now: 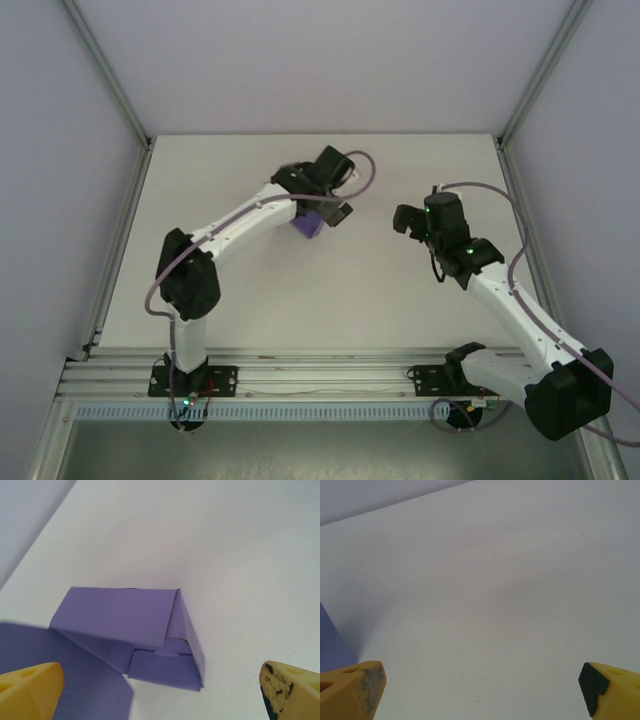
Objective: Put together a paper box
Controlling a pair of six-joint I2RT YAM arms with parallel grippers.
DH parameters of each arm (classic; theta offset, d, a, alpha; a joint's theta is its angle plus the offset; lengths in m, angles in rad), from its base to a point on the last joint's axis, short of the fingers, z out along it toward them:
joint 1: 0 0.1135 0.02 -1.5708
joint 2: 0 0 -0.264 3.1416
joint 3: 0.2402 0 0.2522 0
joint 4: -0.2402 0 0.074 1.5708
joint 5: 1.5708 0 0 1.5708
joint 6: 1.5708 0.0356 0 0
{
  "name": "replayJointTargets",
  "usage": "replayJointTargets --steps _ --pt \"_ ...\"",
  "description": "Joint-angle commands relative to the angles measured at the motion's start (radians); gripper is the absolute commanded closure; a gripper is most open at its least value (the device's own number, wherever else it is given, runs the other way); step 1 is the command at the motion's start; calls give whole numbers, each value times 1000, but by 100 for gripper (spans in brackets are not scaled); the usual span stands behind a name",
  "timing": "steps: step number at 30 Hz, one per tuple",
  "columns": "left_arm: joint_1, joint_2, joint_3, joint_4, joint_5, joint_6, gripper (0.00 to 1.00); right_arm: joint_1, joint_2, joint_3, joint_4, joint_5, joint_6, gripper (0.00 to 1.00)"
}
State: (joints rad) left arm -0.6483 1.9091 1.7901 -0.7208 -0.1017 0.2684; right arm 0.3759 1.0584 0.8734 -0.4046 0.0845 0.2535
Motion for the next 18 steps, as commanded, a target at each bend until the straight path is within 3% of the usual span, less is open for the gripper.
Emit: replayJointTargets --steps 1,7,10,18 --pt "47 -76 -46 71 151 -21 0 -6 22 27 -4 -14 -23 0" --pt "58 -62 -71 96 132 -50 0 -5 68 46 13 -42 -26 0" --pt "81 -71 -76 104 189 -90 0 -6 90 53 61 -76 -43 0" --pt "150 -180 -238 223 230 -222 0 8 338 174 98 -258 -74 10"
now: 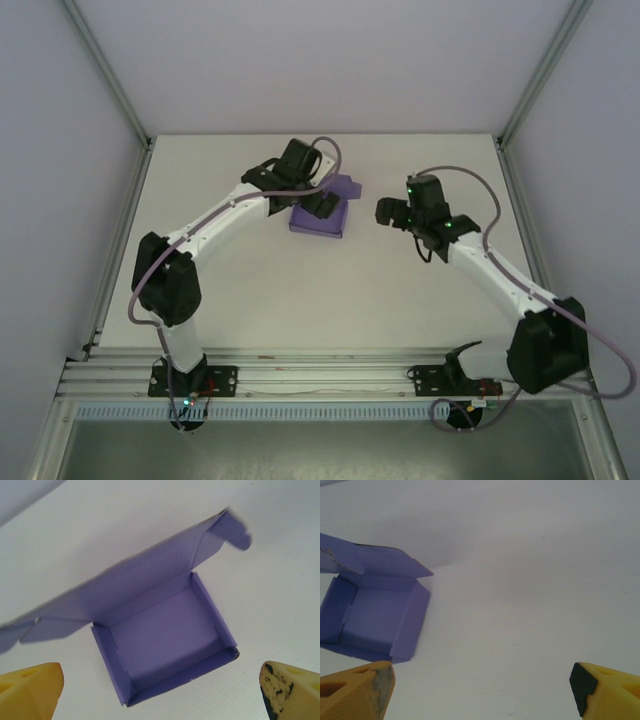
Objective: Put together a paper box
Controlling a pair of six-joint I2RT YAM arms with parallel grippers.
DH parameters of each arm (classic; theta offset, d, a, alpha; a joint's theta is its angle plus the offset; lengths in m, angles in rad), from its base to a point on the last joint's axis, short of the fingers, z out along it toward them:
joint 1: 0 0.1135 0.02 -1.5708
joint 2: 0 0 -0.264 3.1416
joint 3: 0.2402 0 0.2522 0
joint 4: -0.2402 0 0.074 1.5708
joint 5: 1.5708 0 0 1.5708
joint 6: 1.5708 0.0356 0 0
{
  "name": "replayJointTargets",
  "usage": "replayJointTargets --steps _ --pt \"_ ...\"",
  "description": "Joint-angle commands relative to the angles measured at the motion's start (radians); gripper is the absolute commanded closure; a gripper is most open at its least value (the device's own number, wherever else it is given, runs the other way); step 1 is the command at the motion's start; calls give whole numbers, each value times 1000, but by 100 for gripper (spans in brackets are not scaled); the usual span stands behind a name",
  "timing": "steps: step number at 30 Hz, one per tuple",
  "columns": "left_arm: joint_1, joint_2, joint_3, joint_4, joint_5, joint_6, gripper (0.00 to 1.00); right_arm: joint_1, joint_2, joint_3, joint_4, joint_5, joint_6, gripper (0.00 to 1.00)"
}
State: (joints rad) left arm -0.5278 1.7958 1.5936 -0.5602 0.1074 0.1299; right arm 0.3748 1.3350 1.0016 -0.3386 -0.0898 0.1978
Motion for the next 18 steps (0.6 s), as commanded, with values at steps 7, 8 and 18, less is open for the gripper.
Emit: replayJointTargets --steps 7,8,18 --pt "179 -231 -257 185 89 -178 0 80 234 191 36 -113 -219 11" --pt "212 -248 -281 199 102 -177 0 80 250 207 44 -110 -292 11" --pt "332 -159 -378 365 301 225 0 64 493 445 -30 -149 -771 18"
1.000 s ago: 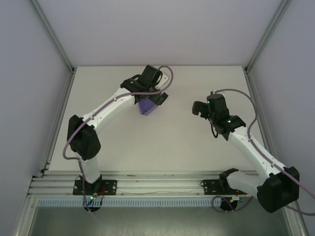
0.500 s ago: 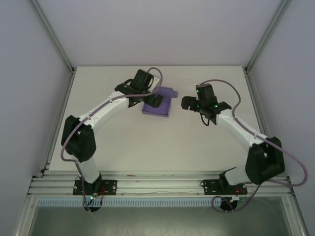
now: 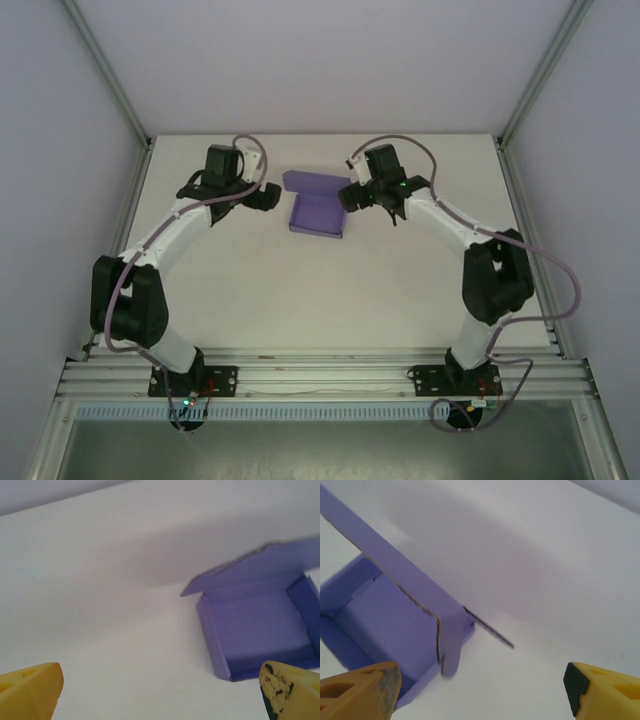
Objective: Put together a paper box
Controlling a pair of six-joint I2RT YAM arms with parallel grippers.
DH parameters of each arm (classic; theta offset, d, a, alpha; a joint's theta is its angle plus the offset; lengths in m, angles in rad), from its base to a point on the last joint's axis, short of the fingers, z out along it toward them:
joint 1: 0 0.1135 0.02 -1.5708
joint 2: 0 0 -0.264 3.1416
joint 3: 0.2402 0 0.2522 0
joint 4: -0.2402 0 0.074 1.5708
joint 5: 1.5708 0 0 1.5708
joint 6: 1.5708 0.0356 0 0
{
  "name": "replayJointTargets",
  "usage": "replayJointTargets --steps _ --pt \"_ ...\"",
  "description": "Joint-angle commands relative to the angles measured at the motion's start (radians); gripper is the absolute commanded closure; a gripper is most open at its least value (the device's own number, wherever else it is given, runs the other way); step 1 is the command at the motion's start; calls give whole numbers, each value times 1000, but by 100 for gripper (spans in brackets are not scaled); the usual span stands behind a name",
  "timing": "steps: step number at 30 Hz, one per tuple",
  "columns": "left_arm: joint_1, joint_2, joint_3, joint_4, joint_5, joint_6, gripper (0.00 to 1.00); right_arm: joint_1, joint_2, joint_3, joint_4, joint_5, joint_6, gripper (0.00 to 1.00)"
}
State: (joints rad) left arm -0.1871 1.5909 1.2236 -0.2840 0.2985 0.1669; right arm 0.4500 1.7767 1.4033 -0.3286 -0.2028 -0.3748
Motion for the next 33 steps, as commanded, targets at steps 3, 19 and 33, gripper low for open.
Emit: replayJointTargets --steps 3,19,33 --pt "-8 139 81 72 105 244 0 -47 105 127 -64 -99 -201 41" --pt "-6 478 545 -273 270 457 22 -114 241 362 -342 -313 -481 94" --pt "3 389 522 -423 186 600 22 -146 201 427 -659 -454 -778 100"
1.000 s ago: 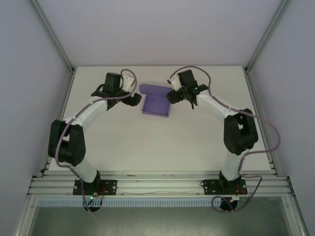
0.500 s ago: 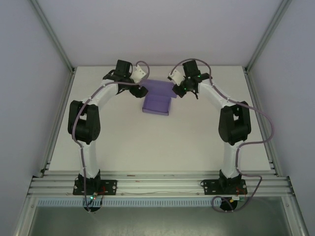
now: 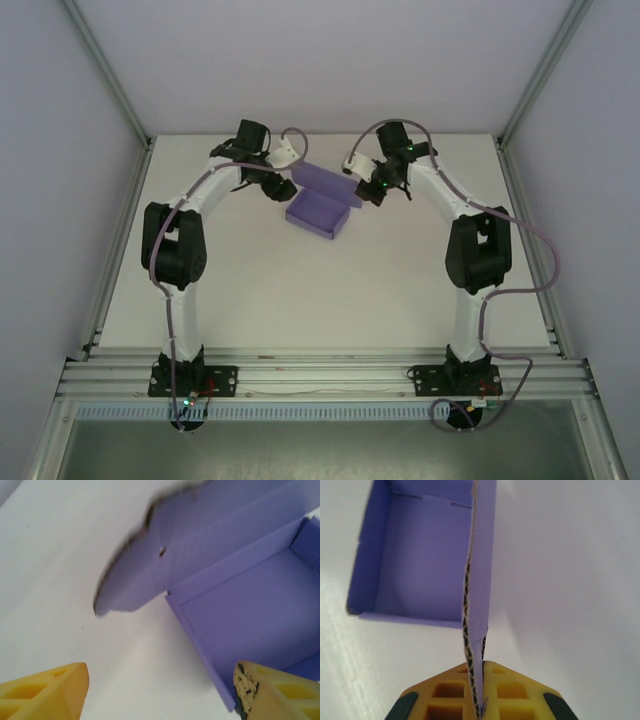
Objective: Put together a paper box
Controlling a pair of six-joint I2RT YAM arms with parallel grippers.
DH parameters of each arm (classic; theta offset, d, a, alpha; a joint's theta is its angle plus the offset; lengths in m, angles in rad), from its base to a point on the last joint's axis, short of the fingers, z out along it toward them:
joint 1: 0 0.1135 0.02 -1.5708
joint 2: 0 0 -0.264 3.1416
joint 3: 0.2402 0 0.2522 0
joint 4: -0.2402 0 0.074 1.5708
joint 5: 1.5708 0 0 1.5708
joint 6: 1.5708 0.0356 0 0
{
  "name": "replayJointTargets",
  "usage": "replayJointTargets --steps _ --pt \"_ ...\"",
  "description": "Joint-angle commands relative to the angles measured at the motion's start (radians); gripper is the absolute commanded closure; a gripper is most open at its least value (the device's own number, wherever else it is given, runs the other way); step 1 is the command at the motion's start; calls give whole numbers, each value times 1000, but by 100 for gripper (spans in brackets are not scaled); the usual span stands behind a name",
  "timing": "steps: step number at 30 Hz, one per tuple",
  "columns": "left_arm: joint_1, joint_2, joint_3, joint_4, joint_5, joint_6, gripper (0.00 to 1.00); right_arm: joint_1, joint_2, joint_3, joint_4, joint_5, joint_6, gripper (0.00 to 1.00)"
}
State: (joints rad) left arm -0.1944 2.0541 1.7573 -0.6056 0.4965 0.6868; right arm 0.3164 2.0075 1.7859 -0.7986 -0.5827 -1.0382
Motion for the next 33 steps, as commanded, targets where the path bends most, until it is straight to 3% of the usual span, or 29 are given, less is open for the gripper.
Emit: replayJointTargets --steps 1,7,13,20,29,33 --pt "10 -94 -27 -120 -10 100 22 -12 -28 60 -236 -91 -137 100" --pt "10 -215 -171 -67 11 148 19 -4 -75 21 -319 -164 -203 100" --pt "9 -213 -165 -147 142 150 20 14 -143 -87 -165 -119 -122 100" --pt "-4 -199 -174 -181 170 171 21 15 -152 -99 -169 -125 -132 100" --pt "-35 -154 -158 -187 125 152 56 16 -144 -100 -99 -129 -66 100" --pt "-38 -153 -163 -134 101 83 93 16 -128 -79 -113 -101 -44 100"
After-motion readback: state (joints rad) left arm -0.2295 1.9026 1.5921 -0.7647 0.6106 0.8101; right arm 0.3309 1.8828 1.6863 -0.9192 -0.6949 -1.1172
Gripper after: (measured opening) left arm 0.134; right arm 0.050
